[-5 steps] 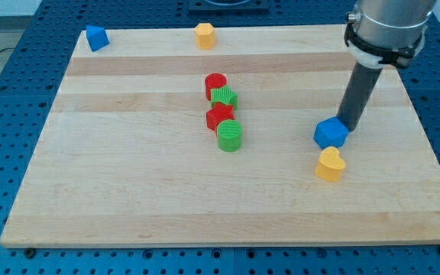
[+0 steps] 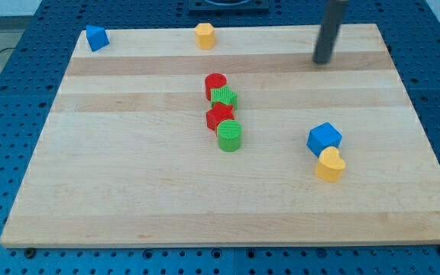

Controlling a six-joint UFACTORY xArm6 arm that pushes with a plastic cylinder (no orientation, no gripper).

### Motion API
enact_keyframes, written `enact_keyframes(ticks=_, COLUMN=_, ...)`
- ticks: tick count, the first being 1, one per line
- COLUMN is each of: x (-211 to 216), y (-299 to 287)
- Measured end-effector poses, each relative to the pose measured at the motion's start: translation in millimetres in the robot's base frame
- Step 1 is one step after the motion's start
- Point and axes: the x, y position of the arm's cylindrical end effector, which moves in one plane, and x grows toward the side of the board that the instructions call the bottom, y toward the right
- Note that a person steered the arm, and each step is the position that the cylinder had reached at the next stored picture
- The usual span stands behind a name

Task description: Place yellow hexagon on top of blue cube

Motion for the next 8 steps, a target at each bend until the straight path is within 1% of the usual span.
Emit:
enact_keyframes(ticks=2, x=29.0, y=-77.7)
enact_keyframes(ticks=3, x=13.2, y=-138.1)
enact_keyframes(ticks=4, x=3.5, y=-213.9)
enact_keyframes(ticks=5, x=-3.6, y=-274.2)
enact_keyframes(ticks=6, x=-43.3, y=-273.6)
enact_keyframes(ticks=7, x=-55.0, y=-236.0)
enact_keyframes(ticks=8, x=-50.9, y=-174.4)
